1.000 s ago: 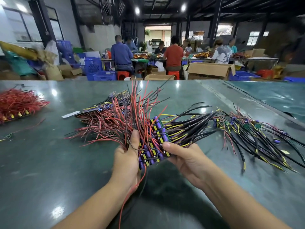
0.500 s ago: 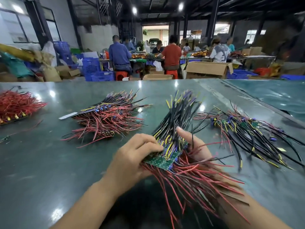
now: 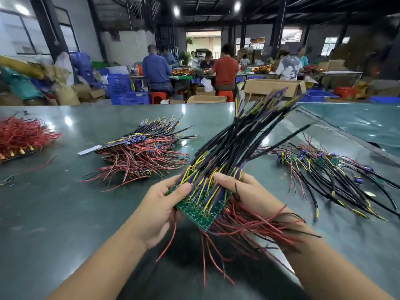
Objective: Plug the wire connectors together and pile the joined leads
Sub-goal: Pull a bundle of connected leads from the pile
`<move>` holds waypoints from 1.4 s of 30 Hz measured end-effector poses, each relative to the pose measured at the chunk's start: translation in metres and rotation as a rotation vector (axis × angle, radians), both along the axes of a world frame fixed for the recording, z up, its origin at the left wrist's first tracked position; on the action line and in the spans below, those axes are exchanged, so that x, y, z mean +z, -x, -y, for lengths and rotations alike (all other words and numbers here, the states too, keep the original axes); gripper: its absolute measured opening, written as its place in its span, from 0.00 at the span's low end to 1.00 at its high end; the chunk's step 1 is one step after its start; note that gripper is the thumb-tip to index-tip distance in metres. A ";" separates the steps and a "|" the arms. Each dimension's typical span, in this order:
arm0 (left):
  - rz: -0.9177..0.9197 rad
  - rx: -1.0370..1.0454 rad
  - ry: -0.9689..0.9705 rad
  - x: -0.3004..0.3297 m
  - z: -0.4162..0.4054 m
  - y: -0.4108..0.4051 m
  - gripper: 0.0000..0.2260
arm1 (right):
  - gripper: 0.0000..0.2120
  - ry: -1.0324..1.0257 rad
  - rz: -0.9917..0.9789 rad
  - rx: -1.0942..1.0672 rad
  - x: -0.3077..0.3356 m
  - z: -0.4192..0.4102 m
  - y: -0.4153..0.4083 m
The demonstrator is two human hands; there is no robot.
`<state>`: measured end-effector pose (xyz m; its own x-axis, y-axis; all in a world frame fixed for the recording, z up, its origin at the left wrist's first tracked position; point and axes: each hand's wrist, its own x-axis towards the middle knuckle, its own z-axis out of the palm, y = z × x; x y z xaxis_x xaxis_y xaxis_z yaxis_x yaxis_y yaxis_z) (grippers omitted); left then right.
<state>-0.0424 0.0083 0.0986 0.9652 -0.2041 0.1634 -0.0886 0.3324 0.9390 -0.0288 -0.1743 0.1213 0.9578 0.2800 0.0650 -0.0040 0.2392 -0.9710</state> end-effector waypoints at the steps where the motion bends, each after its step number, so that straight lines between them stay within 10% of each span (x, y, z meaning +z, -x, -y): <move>1: 0.021 0.025 0.014 0.001 0.001 -0.001 0.16 | 0.08 0.059 0.020 0.017 0.001 0.002 0.000; 16: 0.029 -0.095 -0.165 0.001 -0.007 0.000 0.17 | 0.21 0.106 0.192 0.119 -0.010 0.017 -0.004; 42: 0.181 0.383 -0.474 -0.021 0.027 0.002 0.15 | 0.06 0.602 0.119 -0.243 -0.010 0.007 -0.006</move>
<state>-0.0445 -0.0186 0.0772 0.9498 0.0598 0.3072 -0.2899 -0.2021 0.9355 -0.0232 -0.1812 0.1110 0.9943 0.0770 0.0738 0.0970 -0.3652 -0.9258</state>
